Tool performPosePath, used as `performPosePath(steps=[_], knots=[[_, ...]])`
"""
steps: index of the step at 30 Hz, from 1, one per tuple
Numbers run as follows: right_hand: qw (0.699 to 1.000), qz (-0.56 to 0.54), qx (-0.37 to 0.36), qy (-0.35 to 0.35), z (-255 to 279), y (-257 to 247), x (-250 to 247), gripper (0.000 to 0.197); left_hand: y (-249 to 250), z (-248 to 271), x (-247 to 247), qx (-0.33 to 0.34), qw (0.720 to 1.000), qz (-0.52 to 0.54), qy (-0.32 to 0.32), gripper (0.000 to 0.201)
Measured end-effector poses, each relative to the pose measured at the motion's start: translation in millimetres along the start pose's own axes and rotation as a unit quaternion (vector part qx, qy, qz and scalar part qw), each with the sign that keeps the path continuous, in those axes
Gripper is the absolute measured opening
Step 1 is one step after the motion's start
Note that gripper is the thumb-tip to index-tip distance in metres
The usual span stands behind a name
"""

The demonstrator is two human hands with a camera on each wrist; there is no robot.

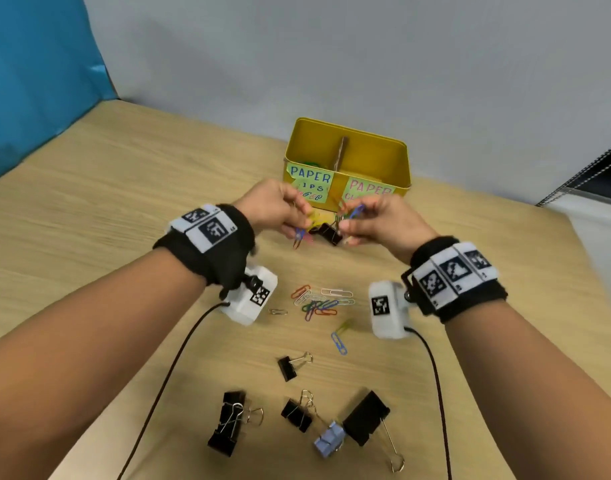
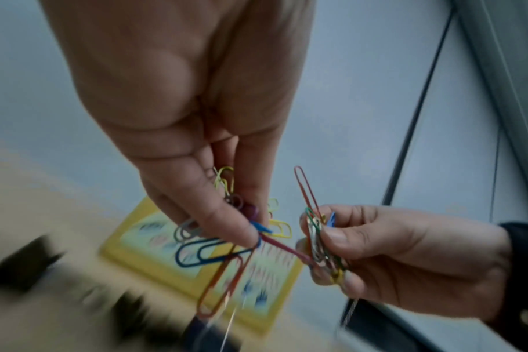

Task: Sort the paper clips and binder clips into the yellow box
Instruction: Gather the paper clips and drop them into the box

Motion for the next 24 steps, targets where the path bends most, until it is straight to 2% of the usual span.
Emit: performPosePath(steps=[2, 5, 8, 10, 12, 13, 14, 15, 17, 19, 21, 22, 24], knots=[[0.998, -0.046, -0.030, 0.033, -15.9, -27.5, -10.2, 0.024, 24.2, -12.8, -7.3, 0.030, 0.998, 0.040, 0.025, 0.023], [0.990, -0.090, -0.054, 0.097, -48.1, -58.9, -17.8, 0.022, 55.2, -37.9, -16.0, 0.075, 0.991, 0.053, 0.098, 0.025], [0.986, -0.051, -0.040, 0.154, -84.7, -69.1, -15.7, 0.026, 68.8, -64.6, -18.2, 0.098, 0.980, -0.006, 0.173, 0.028], [0.984, -0.014, -0.012, 0.175, -104.1, -67.3, -11.5, 0.029, 69.9, -79.1, -19.5, 0.085, 0.975, -0.044, 0.198, 0.025], [0.985, 0.010, 0.022, 0.173, -116.7, -61.7, -6.1, 0.022, 68.5, -86.3, -20.7, 0.064, 0.977, -0.059, 0.193, 0.018], [0.986, 0.022, 0.034, 0.159, -119.4, -59.7, -2.8, 0.010, 68.3, -87.5, -21.4, 0.060, 0.979, -0.056, 0.186, 0.013], [0.988, 0.037, 0.046, 0.145, -120.7, -57.6, -0.7, 0.013, 68.2, -87.6, -22.1, 0.057, 0.980, -0.057, 0.180, 0.015], [0.988, 0.054, 0.054, 0.136, -122.6, -55.3, -0.3, 0.028, 67.4, -87.2, -23.1, 0.056, 0.981, -0.067, 0.176, 0.024], [0.984, 0.087, 0.041, 0.148, -115.6, -55.8, -3.8, 0.037, 66.3, -79.4, -23.5, 0.065, 0.979, -0.089, 0.170, 0.030], [0.981, 0.088, 0.006, 0.174, -97.6, -57.5, -9.2, 0.028, 63.9, -62.3, -23.8, 0.091, 0.978, -0.092, 0.166, 0.021], [0.980, 0.102, -0.025, 0.171, -70.6, -53.6, -9.4, 0.018, 54.3, -40.0, -25.0, 0.102, 0.980, -0.087, 0.147, 0.013], [0.981, 0.124, -0.028, 0.148, -55.3, -49.0, -6.5, 0.016, 46.3, -28.2, -24.5, 0.094, 0.984, -0.092, 0.122, 0.013], [0.978, 0.202, 0.000, 0.055, -31.4, -33.0, 2.9, 0.014, 24.2, -8.1, -21.2, 0.046, 0.989, -0.136, 0.039, 0.013]])
Point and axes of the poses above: each hand's wrist, its own z-axis away from the middle knuckle, its own x-axis out of the palm, y = z × x, the point moved 3 cm from there along -z, towards the middle knuckle, and after that the axes turned 3 degrees about z, right-handed, at the moved point
